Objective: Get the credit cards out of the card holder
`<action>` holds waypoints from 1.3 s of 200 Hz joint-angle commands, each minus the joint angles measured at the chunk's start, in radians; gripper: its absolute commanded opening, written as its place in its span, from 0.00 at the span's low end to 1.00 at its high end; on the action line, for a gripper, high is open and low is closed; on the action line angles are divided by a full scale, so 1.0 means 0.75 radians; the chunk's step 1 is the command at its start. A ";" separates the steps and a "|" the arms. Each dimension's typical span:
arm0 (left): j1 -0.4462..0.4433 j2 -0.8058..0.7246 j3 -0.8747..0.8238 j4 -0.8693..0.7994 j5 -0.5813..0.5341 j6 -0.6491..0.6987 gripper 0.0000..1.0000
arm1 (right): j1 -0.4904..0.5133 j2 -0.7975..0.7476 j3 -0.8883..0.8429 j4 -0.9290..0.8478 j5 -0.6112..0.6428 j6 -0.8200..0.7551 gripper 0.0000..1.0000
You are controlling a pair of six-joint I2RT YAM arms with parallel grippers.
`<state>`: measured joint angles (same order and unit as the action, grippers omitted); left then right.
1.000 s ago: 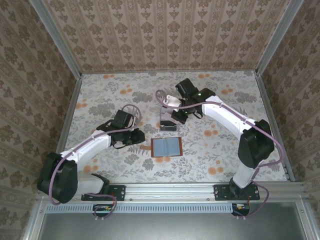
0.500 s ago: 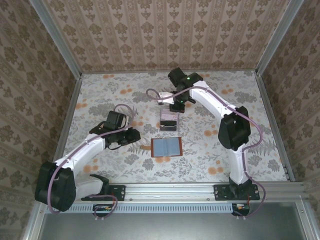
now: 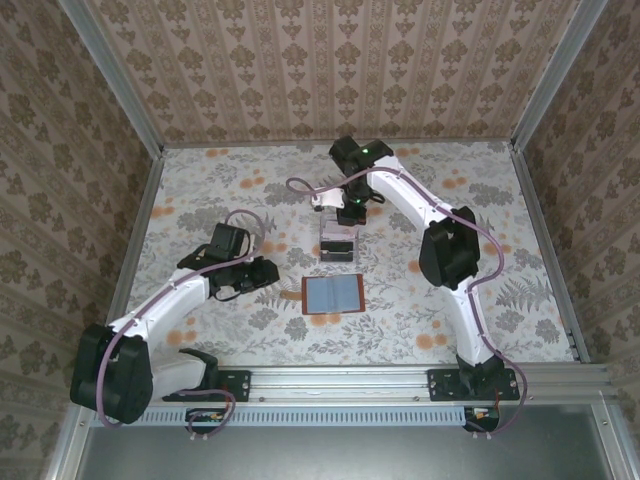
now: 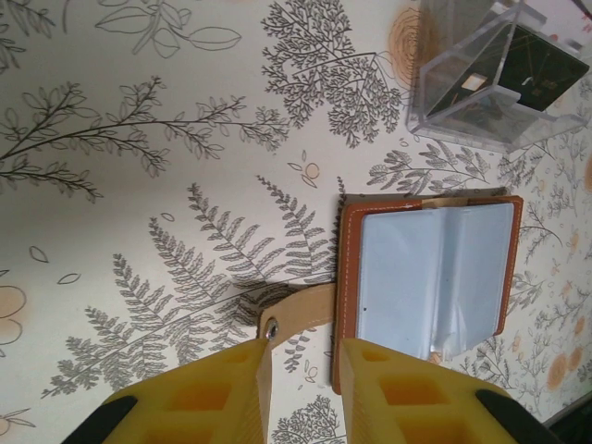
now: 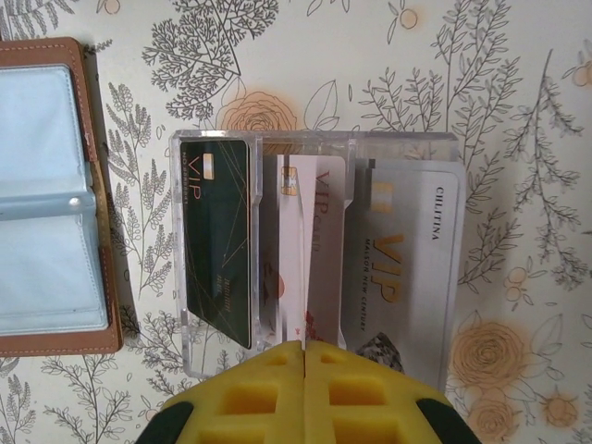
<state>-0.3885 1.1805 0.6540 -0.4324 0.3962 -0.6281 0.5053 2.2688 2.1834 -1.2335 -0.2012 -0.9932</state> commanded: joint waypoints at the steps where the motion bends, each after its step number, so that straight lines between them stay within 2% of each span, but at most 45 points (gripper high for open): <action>1: 0.015 -0.022 -0.022 -0.028 0.026 0.013 0.27 | -0.004 0.042 0.041 -0.053 -0.024 0.007 0.00; 56: 0.022 -0.017 -0.028 -0.029 0.028 0.021 0.29 | -0.003 0.072 0.042 -0.061 -0.062 0.020 0.00; 82: 0.021 -0.011 -0.023 -0.025 0.027 0.033 0.31 | -0.003 0.064 0.043 -0.048 -0.056 0.039 0.15; 109: 0.022 -0.011 -0.003 -0.055 -0.010 0.071 0.37 | -0.004 0.022 0.016 -0.011 -0.023 0.068 0.21; 142: 0.023 -0.001 0.035 -0.101 -0.107 0.130 0.46 | -0.009 -0.103 -0.130 0.155 0.027 0.126 0.28; 184: 0.032 0.042 0.099 -0.143 -0.277 0.209 0.60 | -0.018 -0.337 -0.466 0.471 0.109 0.256 0.46; 197: 0.040 0.057 0.121 -0.147 -0.333 0.237 0.85 | -0.025 -0.424 -0.589 0.580 0.129 0.314 0.53; 200: 0.042 0.061 0.126 -0.149 -0.348 0.244 0.94 | -0.025 -0.440 -0.620 0.608 0.134 0.330 0.57; 204: 0.048 0.068 0.132 -0.151 -0.366 0.255 0.99 | -0.027 -0.467 -0.659 0.640 0.142 0.349 0.62; 213: 0.061 0.083 0.153 -0.155 -0.405 0.278 1.00 | -0.031 -0.529 -0.750 0.711 0.156 0.391 0.73; 226: 0.088 0.108 0.174 -0.158 -0.472 0.311 1.00 | -0.040 -0.618 -0.876 0.813 0.189 0.451 0.99; 260: 0.171 0.161 0.227 -0.139 -0.679 0.390 1.00 | -0.097 -0.843 -1.191 1.065 0.293 0.640 1.00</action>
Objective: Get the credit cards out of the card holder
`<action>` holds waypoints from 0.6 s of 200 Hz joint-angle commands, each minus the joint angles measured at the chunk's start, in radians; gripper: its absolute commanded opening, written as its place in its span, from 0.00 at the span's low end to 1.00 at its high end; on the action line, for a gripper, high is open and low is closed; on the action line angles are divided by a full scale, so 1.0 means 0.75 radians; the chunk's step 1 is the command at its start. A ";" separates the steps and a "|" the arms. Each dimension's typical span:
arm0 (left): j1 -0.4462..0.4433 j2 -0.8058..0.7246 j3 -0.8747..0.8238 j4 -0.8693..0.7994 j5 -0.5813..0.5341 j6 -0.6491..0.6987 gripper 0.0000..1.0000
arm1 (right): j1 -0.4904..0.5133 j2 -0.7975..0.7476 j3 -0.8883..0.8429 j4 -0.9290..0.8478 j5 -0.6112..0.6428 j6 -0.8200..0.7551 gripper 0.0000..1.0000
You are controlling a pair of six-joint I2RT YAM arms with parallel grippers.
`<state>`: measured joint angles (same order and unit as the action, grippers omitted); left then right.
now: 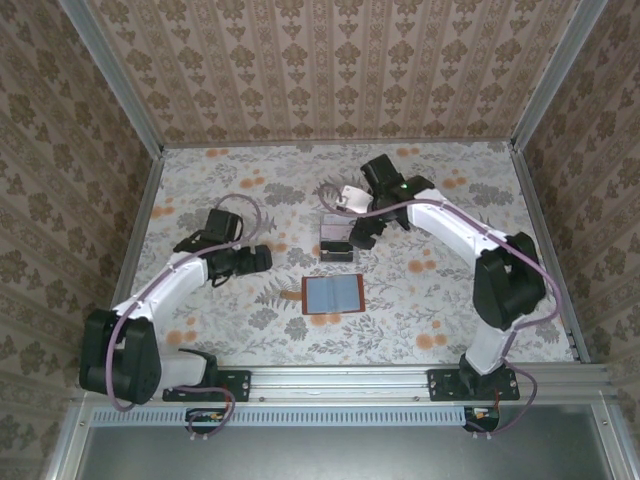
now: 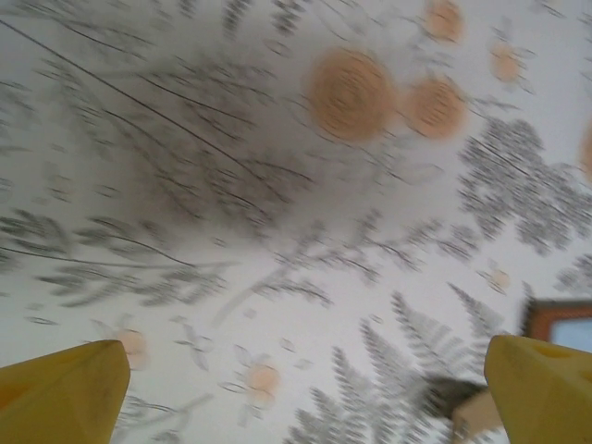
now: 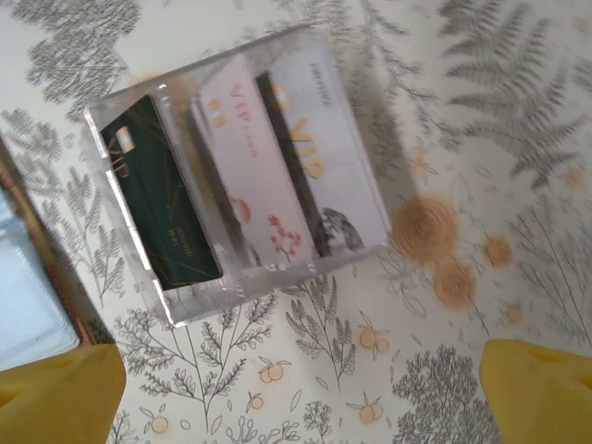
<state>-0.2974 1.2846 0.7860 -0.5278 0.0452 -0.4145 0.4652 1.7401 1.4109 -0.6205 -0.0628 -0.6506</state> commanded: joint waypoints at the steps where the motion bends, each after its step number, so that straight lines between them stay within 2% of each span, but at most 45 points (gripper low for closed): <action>1: 0.052 0.022 0.051 -0.008 -0.214 0.108 1.00 | -0.045 -0.144 -0.170 0.255 0.113 0.191 1.00; 27: 0.110 0.008 0.017 0.103 -0.381 0.160 1.00 | -0.107 -0.300 -0.437 0.452 0.235 0.346 1.00; 46: 0.155 0.001 -0.034 0.230 -0.464 0.211 1.00 | -0.173 -0.395 -0.627 0.600 0.265 0.483 1.00; 83: 0.239 -0.022 -0.110 0.473 -0.478 0.311 1.00 | -0.321 -0.514 -0.935 0.892 0.280 0.676 1.00; 120: 0.259 0.027 -0.251 0.895 -0.488 0.496 1.00 | -0.434 -0.520 -1.105 1.172 0.276 0.785 1.00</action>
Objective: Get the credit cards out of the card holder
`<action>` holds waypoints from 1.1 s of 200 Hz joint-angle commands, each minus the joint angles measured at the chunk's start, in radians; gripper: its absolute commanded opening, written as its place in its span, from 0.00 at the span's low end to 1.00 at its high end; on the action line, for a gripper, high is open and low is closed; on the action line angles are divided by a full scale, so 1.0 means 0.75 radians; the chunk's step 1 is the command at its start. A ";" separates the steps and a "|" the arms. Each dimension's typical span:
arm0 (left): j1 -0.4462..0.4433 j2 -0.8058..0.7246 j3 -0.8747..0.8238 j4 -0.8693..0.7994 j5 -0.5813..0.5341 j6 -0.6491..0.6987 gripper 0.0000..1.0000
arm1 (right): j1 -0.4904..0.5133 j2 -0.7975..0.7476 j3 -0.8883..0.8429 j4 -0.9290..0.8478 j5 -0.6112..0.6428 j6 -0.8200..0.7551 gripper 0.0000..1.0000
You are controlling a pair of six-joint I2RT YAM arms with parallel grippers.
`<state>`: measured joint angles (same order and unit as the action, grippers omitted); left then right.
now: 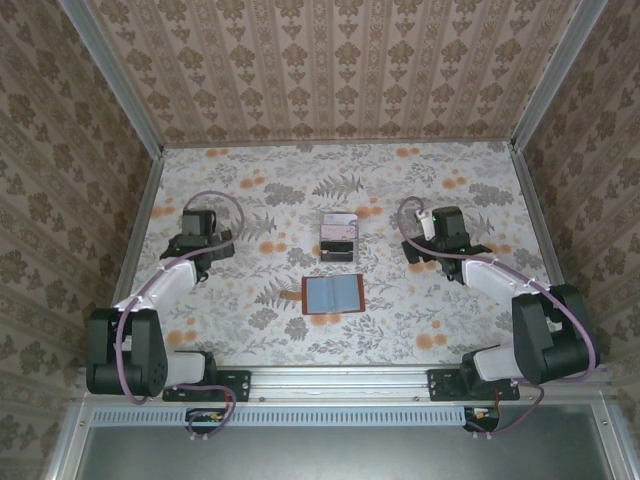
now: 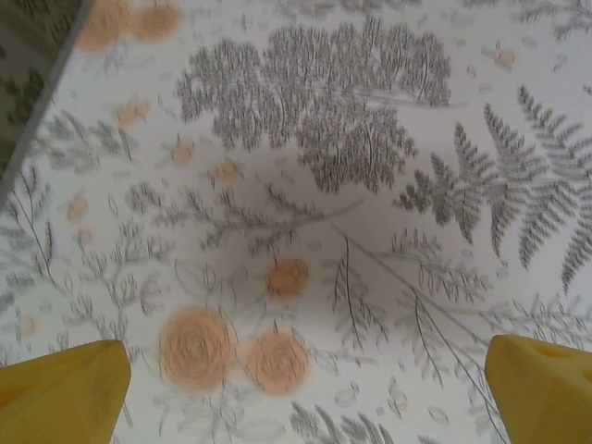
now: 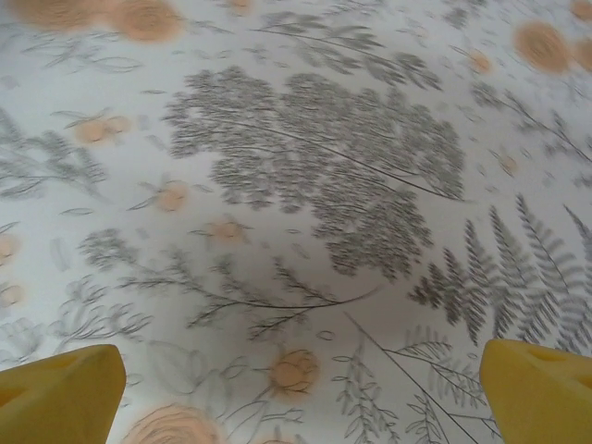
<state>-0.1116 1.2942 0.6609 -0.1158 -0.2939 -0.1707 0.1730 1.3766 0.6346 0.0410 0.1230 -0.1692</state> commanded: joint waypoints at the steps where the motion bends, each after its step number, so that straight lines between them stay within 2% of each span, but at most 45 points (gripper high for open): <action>1: 0.011 0.017 -0.088 0.358 -0.035 0.174 1.00 | -0.046 -0.035 -0.074 0.296 0.029 0.146 1.00; 47: 0.051 0.147 -0.214 0.847 0.130 0.274 1.00 | -0.089 -0.034 -0.183 0.554 0.029 0.183 1.00; 71: 0.080 0.189 -0.202 0.915 0.227 0.278 1.00 | -0.102 -0.047 -0.233 0.664 0.039 0.187 1.00; 87: 0.096 0.248 -0.234 1.052 0.247 0.286 1.00 | -0.113 -0.050 -0.270 0.752 0.040 0.197 1.00; 141: 0.127 0.277 -0.263 1.116 0.339 0.284 1.00 | -0.152 -0.001 -0.322 0.946 0.019 0.226 1.00; 164: 0.126 0.344 -0.362 1.376 0.356 0.306 1.00 | -0.153 0.093 -0.314 1.012 0.012 0.232 1.00; 173: 0.126 0.311 -0.347 1.285 0.349 0.281 1.00 | -0.153 0.114 -0.304 1.013 0.002 0.230 1.00; 220: 0.121 0.329 -0.343 1.305 0.338 0.295 1.00 | -0.170 0.204 -0.300 1.077 -0.015 0.245 1.00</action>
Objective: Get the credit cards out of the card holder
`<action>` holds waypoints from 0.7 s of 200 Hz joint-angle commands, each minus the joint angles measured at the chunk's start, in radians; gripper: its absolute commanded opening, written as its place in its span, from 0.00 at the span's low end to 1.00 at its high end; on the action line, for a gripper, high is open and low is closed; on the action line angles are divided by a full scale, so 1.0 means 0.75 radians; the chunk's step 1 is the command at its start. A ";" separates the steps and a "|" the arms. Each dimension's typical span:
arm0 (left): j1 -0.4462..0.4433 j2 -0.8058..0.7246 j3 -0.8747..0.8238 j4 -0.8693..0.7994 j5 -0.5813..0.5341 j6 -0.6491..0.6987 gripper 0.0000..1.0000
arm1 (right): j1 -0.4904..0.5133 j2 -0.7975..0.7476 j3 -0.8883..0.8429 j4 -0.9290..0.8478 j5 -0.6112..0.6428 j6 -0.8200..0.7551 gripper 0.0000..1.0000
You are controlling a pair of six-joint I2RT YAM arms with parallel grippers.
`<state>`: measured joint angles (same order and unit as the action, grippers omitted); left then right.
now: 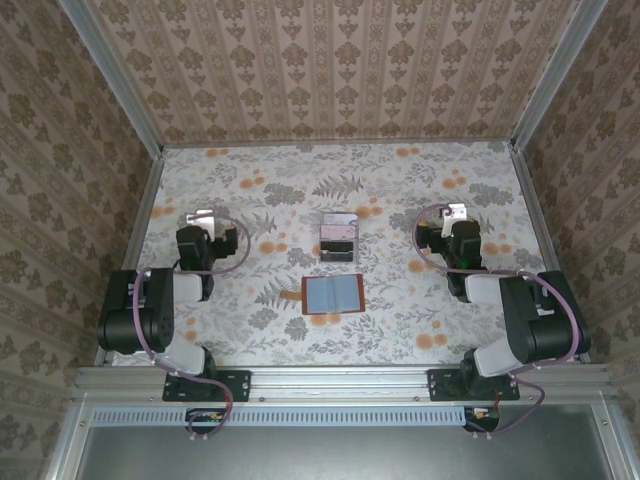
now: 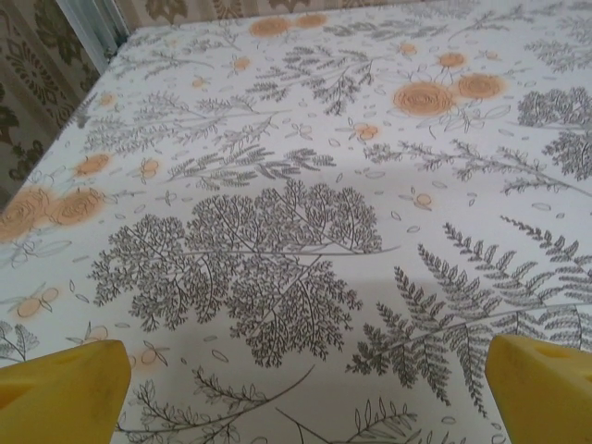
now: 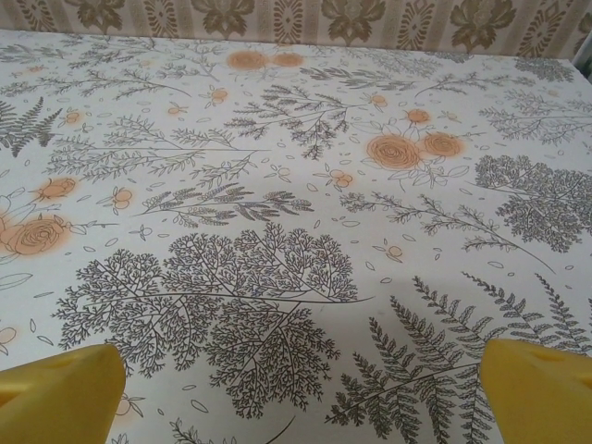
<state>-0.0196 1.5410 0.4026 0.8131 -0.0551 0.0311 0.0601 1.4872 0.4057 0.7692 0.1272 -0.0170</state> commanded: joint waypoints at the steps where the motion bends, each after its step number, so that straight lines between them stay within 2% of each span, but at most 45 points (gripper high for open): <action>1: -0.001 0.000 0.001 0.068 0.019 0.026 1.00 | -0.021 0.059 0.003 0.114 -0.024 0.044 1.00; 140: -0.004 -0.001 -0.001 0.070 0.014 0.028 1.00 | -0.031 0.056 -0.003 0.128 -0.012 0.059 1.00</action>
<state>-0.0200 1.5410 0.4026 0.8242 -0.0551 0.0315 0.0418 1.5234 0.4046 0.8310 0.1242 0.0082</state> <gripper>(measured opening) 0.997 0.999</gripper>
